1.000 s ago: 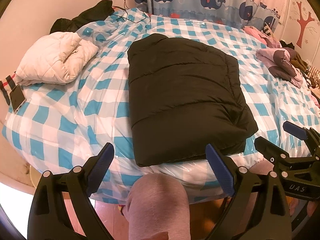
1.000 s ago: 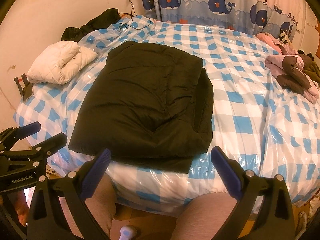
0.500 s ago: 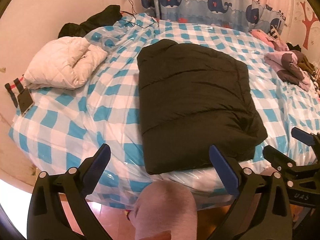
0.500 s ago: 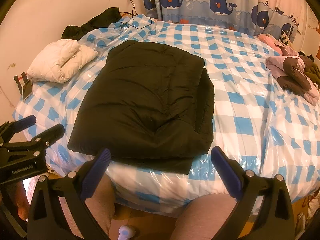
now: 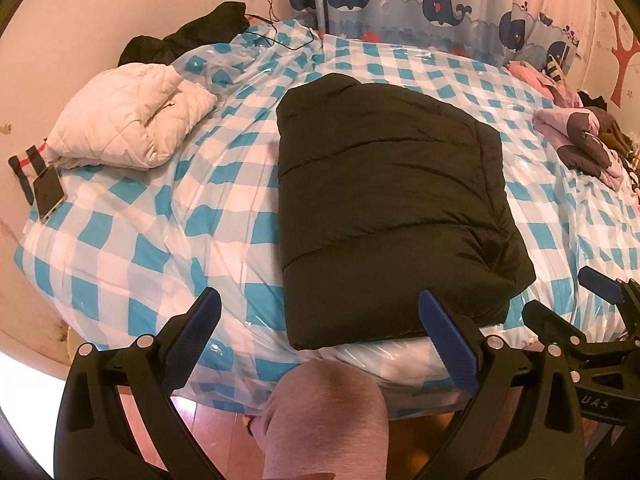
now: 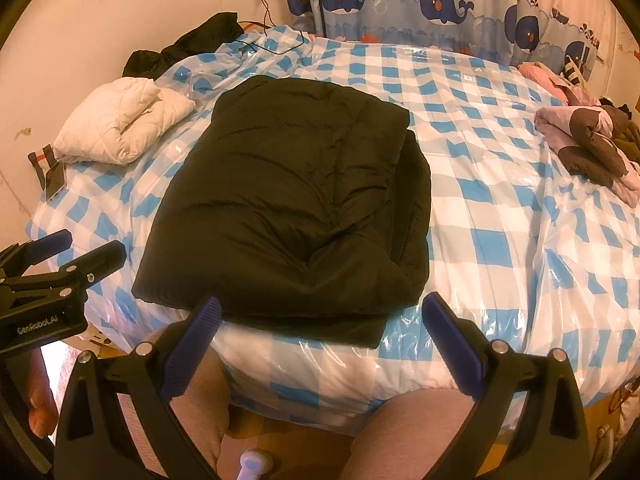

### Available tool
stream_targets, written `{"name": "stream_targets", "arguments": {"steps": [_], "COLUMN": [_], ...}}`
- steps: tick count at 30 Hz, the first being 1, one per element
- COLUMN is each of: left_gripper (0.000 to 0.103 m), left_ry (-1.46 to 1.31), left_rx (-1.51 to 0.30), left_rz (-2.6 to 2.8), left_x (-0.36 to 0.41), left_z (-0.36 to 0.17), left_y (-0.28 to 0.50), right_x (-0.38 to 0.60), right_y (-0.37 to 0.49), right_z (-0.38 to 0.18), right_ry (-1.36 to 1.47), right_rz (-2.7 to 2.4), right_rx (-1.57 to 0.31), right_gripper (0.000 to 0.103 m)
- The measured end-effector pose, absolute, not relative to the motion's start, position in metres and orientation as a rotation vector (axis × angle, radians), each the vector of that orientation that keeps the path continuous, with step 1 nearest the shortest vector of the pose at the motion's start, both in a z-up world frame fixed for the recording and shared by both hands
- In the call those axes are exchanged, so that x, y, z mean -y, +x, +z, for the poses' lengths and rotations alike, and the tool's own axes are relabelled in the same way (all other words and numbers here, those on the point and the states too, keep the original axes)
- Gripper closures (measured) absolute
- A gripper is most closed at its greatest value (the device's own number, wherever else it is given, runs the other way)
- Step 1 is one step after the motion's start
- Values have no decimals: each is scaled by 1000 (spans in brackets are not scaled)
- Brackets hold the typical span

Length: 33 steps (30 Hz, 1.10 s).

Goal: Fold large clothes

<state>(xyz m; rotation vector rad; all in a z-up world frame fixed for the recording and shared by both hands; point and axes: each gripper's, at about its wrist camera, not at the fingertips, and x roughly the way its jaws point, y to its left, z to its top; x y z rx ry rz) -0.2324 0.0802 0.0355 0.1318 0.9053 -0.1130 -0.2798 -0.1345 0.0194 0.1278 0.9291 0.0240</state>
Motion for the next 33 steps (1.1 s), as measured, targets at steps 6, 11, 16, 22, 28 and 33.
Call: {"name": "stream_targets", "arguments": {"steps": [6, 11, 16, 22, 28, 33], "left_gripper": [8, 8, 8, 8, 8, 8], "left_ry": [142, 144, 148, 145, 146, 147], "left_rx": [-905, -907, -903, -903, -904, -904], "left_rz": [-123, -122, -121, -123, -123, -122], "left_x": [-77, -73, -73, -74, -74, -74], "left_z": [35, 36, 36, 36, 36, 36], "left_y": [-231, -233, -233, -234, -233, -234], "right_x": [134, 136, 136, 136, 136, 136], "right_y": [-280, -278, -278, -278, -278, -279], "right_z": [18, 12, 11, 11, 11, 11], "right_ry": [131, 129, 132, 133, 133, 135], "right_rz": [21, 33, 40, 41, 42, 40], "right_rx": [-930, -938, -940, -940, -941, -941], "right_gripper": [6, 6, 6, 6, 6, 6]}}
